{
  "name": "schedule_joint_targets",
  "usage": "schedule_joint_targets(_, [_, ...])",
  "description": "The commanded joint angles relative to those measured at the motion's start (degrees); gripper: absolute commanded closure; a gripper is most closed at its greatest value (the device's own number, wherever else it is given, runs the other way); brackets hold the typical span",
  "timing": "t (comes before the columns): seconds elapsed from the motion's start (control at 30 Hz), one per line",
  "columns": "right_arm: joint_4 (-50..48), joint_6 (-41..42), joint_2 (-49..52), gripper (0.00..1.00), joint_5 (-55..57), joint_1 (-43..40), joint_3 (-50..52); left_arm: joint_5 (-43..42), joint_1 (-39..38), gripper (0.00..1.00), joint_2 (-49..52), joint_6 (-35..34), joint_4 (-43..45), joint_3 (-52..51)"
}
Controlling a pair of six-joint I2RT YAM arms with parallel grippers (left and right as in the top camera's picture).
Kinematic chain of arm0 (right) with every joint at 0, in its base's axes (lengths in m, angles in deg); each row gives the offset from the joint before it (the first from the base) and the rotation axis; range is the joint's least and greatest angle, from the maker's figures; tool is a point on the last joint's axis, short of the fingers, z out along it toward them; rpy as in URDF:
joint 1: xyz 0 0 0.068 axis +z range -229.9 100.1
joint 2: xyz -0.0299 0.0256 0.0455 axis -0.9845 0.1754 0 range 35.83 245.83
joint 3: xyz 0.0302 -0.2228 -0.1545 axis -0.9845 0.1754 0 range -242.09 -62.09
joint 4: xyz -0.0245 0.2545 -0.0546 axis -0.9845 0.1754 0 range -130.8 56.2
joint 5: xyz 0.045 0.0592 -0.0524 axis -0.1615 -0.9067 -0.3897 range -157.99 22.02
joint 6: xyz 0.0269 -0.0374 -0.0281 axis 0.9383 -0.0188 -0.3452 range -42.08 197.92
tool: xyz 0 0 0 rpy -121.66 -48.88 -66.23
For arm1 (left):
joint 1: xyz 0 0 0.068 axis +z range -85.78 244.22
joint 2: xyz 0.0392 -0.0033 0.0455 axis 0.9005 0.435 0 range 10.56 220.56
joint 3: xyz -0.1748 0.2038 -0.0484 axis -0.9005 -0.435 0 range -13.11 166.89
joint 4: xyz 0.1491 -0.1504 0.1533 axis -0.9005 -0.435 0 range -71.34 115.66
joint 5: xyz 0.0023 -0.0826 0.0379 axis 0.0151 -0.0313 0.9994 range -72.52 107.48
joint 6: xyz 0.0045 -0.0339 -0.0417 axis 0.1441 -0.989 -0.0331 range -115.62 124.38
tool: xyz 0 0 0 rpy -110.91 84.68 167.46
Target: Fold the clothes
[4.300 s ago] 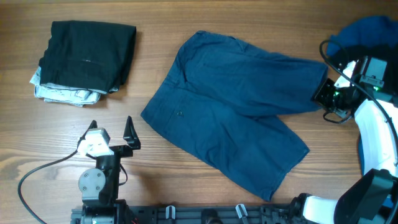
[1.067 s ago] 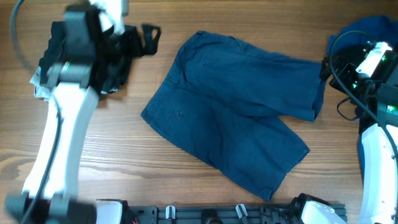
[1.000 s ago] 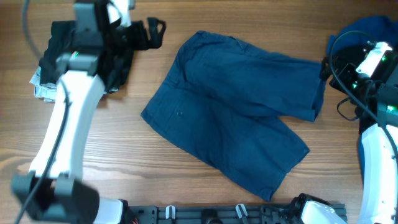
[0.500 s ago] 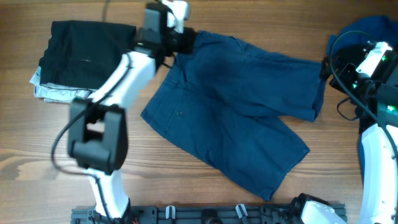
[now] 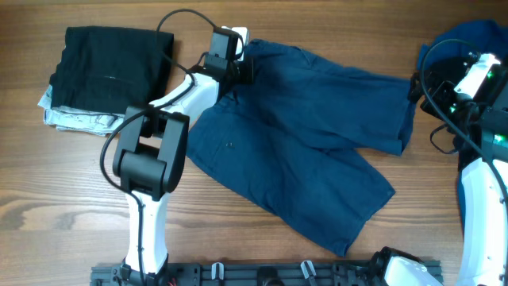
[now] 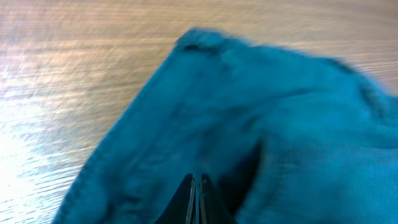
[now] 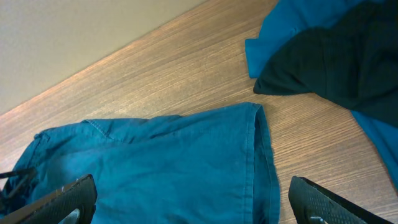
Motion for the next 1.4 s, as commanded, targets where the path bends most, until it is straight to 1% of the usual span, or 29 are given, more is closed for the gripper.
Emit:
schedule_joint_targets(0.0, [-0.1, -0.1, 0.1, 0.0, -0.3, -0.2, -0.7, 11.5, 0.4, 0.96, 2.4, -1.9, 0.0, 1.0])
schedule_joint_targets(0.07, [-0.2, -0.1, 0.1, 0.0, -0.3, -0.2, -0.7, 15.9, 1.0, 0.96, 2.4, -4.9, -0.2, 1.0])
schedule_joint_targets(0.13, [-0.2, -0.1, 0.1, 0.0, -0.3, -0.2, -0.7, 18.5, 1.8, 0.96, 2.4, -8.6, -0.8, 1.0])
schedule_joint_targets(0.17, [-0.2, 0.0, 0.1, 0.0, -0.3, -0.2, -0.7, 19.4, 2.6, 0.96, 2.4, -11.8, -1.6, 1.0])
schedule_joint_targets(0.3, [-0.2, -0.1, 0.1, 0.0, -0.3, -0.2, -0.7, 19.4, 5.6, 0.96, 2.5, -18.2, -4.3, 1.0])
schedule_joint_targets(0.57, [-0.1, -0.1, 0.1, 0.0, -0.3, -0.2, -0.7, 18.9, 10.8, 0.96, 2.1, -18.4, -6.6, 1.0])
schedule_joint_targets(0.63, [-0.2, -0.1, 0.1, 0.0, -0.3, -0.2, -0.7, 19.3, 11.0, 0.96, 0.7, -16.5, -6.6, 1.0])
schedule_joint_targets(0.7, [-0.2, -0.1, 0.1, 0.0, -0.3, -0.2, -0.7, 20.6, 11.0, 0.96, -1.6, -16.4, -6.9, 1.0])
schedule_joint_targets(0.77, [-0.1, -0.1, 0.1, 0.0, -0.3, -0.2, -0.7, 18.8, 10.7, 0.95, -5.3, -16.4, -7.1, 1.0])
schedule_joint_targets(0.93, [-0.2, -0.1, 0.1, 0.0, -0.3, -0.2, -0.7, 14.4, 9.4, 0.78, -12.8, -16.2, -6.4, 1.0])
schedule_joint_targets(0.97, [-0.2, -0.1, 0.1, 0.0, -0.3, -0.2, -0.7, 11.9, 9.3, 0.67, -13.8, -15.1, -5.7, 1.0])
schedule_joint_targets(1.0, [-0.2, -0.1, 0.1, 0.0, -0.3, -0.2, -0.7, 9.6, 9.3, 0.52, -14.3, -14.1, -4.9, 1.0])
schedule_joint_targets(1.03, [-0.2, -0.1, 0.1, 0.0, -0.3, -0.2, -0.7, 6.3, 9.3, 0.44, -14.7, -12.9, -3.5, 1.0])
schedule_joint_targets(1.1, [-0.2, -0.1, 0.1, 0.0, -0.3, -0.2, -0.7, 0.7, 9.3, 0.39, -14.8, -11.8, -0.9, 1.0])
schedule_joint_targets(1.13, [-0.1, -0.1, 0.1, 0.0, -0.3, -0.2, -0.7, -0.2, 9.3, 0.38, -14.7, -11.8, -0.3, 1.0])
schedule_joint_targets(1.37, [-0.2, -0.1, 0.1, 0.0, -0.3, -0.2, -0.7, 0.3, 9.4, 0.37, -11.0, -11.6, 7.1, 1.0])
